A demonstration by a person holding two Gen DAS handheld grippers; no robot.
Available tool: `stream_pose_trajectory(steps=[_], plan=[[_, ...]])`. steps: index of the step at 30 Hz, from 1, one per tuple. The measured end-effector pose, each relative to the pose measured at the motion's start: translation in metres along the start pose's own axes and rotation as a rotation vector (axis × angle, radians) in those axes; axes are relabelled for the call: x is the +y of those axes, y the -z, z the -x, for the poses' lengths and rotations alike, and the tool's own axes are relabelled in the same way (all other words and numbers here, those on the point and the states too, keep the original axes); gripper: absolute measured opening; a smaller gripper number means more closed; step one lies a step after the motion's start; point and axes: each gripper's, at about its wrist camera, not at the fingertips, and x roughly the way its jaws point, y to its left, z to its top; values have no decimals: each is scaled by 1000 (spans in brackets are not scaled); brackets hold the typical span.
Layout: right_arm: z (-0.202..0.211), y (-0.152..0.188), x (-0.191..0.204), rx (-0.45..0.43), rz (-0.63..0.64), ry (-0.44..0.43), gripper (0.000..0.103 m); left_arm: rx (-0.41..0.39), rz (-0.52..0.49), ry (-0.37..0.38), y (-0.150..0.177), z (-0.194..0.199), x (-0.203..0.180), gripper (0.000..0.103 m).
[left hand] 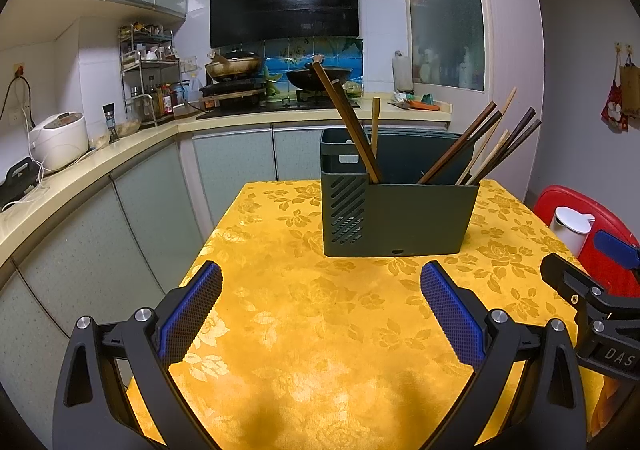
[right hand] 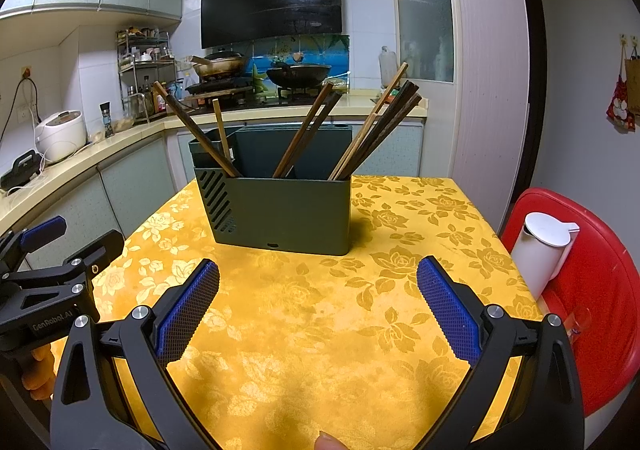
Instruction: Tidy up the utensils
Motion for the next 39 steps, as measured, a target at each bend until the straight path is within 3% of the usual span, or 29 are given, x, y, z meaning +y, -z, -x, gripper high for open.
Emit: stream_pose_trajectory(steps=[7,16,39], plan=[[0,4,0,3,-2,-1,96,-38,-24,-24,-1,4,-3,96],[0,4,0,2,-2,1,96,-2,-8,-20,-2,-3,-3,96],[-1,4,-1,6,-2,0,96,-19,-27,13,-2,1,-13,96]])
